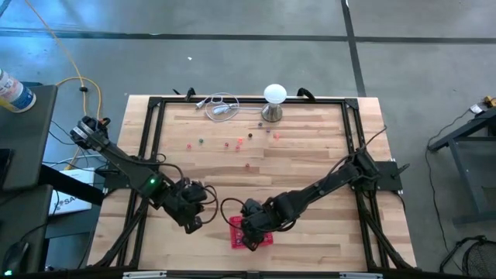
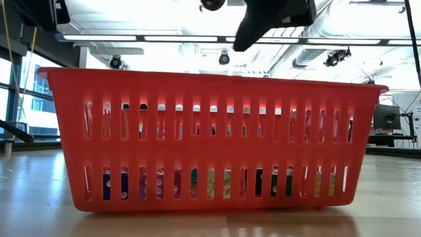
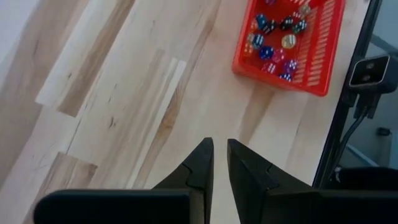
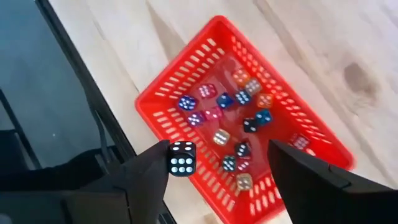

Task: Pick & Place Dice
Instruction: Put the black dice into the red bin

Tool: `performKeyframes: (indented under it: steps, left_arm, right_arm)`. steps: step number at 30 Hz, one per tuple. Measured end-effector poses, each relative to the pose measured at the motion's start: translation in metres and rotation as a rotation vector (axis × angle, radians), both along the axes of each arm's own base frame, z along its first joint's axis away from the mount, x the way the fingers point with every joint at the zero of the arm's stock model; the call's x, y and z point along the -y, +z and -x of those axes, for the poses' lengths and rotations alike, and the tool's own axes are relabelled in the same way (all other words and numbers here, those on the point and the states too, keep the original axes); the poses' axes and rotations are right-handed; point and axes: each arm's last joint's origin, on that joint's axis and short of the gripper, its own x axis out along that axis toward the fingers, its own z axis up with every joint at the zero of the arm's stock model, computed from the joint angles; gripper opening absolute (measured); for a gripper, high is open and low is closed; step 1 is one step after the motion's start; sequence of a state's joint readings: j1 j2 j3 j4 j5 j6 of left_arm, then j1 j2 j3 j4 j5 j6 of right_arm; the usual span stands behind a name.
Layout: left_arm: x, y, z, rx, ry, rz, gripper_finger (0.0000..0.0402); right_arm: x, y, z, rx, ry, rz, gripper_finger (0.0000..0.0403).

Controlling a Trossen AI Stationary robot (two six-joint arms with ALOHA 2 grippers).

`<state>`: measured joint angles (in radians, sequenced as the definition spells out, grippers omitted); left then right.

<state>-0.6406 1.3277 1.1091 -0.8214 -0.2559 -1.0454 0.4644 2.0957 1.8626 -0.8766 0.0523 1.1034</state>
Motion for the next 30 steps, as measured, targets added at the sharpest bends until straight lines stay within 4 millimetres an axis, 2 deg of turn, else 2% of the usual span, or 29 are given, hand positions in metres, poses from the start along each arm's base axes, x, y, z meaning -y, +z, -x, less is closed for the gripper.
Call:
performKeyframes:
  steps: [5,12,16,25,30]
  left_arm:
    - [0.009,0.005,-0.001,0.116,0.016,-0.032,0.0041]
    - [0.023,0.015,-0.004,0.283,-0.072,-0.036,0.0041]
    - [0.025,0.016,-0.004,0.297,-0.081,-0.032,0.0041]
    - [0.025,0.017,-0.005,0.302,-0.052,-0.007,0.0041]
    - [0.029,0.02,-0.012,0.391,-0.019,-0.029,0.0041]
  right_arm:
    - [-0.002,-0.003,-0.001,0.002,0.002,0.0,0.0259]
    - [-0.003,-0.012,-0.001,0.021,0.003,0.008,0.0259]
    - [-0.004,-0.02,-0.002,0.03,0.011,-0.014,0.0259]
    - [-0.005,-0.02,-0.002,0.041,0.025,-0.01,0.0258]
    - [-0.006,-0.02,-0.002,0.043,0.038,-0.005,0.0258]
